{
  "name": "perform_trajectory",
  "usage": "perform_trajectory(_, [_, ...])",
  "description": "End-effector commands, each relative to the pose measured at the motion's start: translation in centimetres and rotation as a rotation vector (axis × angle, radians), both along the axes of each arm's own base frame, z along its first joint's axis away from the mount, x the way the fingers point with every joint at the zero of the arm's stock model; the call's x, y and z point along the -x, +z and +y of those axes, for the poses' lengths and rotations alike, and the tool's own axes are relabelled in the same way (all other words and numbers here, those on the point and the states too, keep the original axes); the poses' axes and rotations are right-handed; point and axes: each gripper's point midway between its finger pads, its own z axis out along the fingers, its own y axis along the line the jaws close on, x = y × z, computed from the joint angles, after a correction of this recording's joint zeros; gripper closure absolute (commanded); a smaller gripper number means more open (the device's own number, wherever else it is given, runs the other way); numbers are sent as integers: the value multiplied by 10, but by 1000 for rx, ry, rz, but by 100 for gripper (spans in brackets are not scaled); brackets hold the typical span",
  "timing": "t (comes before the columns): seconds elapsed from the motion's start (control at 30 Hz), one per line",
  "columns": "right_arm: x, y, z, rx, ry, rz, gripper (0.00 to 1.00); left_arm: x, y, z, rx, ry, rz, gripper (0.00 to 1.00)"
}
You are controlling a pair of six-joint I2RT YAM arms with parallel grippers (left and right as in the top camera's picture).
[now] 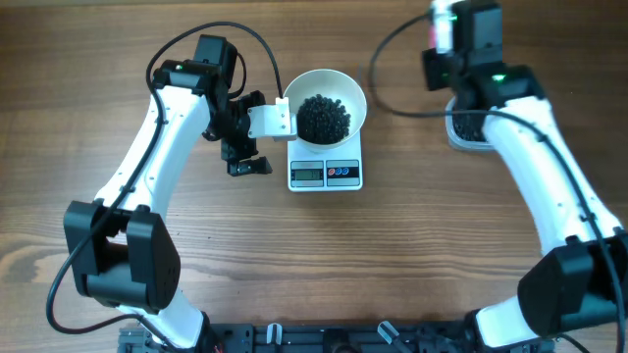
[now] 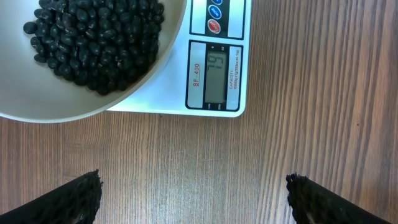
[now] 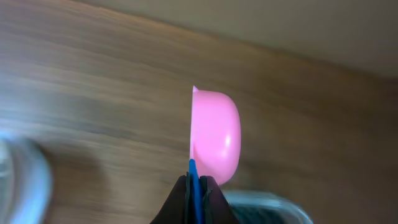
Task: Scoop item into bowl and weigh 150g on scale
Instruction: 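Carry the empty scoop back to the bean tub with the right gripper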
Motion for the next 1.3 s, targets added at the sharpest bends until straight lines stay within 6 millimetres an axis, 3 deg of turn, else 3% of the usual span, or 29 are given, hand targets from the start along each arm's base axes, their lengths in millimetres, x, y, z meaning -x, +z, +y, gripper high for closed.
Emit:
perform_trajectory(0.0, [13, 4, -59, -19, -184, 26, 96, 2, -1, -2, 24, -15, 8, 0])
perform_trajectory(0.07, [22, 7, -76, -11, -219, 42, 96, 2, -1, -2, 24, -15, 8, 0])
perform_trajectory(0.17, [41, 32, -100, -11, -279, 6, 96, 2, -1, -2, 24, -15, 7, 0])
perform_trajectory(0.23, [53, 37, -109, -10, -300, 17, 96, 2, -1, -2, 24, -15, 8, 0])
perform_trajectory(0.37, [73, 1, -113, 2, -309, 189, 96, 2, -1, -2, 24, -15, 8, 0])
perform_trajectory(0.63, [63, -71, -94, -76, -241, 387, 96, 2, -1, -2, 24, -15, 8, 0])
perform_trajectory(0.73, [64, -96, -105, -16, -278, 450, 96, 2, -1, -2, 24, -15, 8, 0])
perform_trajectory(0.9, [67, -115, -121, 71, -327, 502, 96, 2, -1, -2, 24, -15, 8, 0])
perform_trajectory(1.03, [60, -123, -89, -98, -227, 508, 96, 2, -1, -2, 24, -15, 8, 0])
perform_trajectory(1.2, [40, -116, -46, -319, -87, 447, 96, 2, -1, -2, 24, -15, 8, 0])
perform_trajectory(1.27, [35, -113, -40, -357, -69, 429, 96, 2, -1, -2, 24, -15, 8, 0])
